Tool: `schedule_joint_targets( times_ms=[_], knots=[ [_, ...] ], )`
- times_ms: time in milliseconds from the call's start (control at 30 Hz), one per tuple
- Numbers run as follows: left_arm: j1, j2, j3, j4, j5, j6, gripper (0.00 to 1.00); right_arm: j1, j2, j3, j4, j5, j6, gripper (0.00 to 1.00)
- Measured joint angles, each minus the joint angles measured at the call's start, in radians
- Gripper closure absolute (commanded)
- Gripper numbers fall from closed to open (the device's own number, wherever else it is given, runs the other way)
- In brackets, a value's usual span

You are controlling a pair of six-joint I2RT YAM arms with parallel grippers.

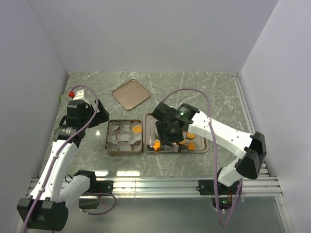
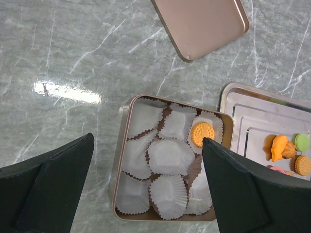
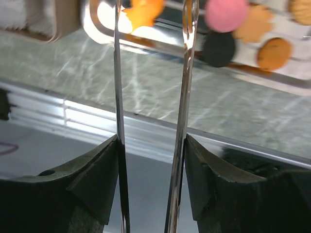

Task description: Pack the cookies

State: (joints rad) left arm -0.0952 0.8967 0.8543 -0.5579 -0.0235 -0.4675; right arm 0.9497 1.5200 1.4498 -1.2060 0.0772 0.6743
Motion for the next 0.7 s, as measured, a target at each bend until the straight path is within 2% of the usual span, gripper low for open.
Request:
schedule_joint_targets(
  times_ms=[433, 700],
  knots=[
    [-0.011, -0.014, 0.0, 0.0, -0.001, 0.0, 0.01, 0.052, 0.212, 0.092, -0.018, 0.032, 0.039, 0.4],
    [-0.017, -0.031, 0.0, 0.0, -0.003, 0.0, 0.01, 0.113, 0.237, 0.092, -0.025, 0.004, 0.054, 0.56]
  ],
)
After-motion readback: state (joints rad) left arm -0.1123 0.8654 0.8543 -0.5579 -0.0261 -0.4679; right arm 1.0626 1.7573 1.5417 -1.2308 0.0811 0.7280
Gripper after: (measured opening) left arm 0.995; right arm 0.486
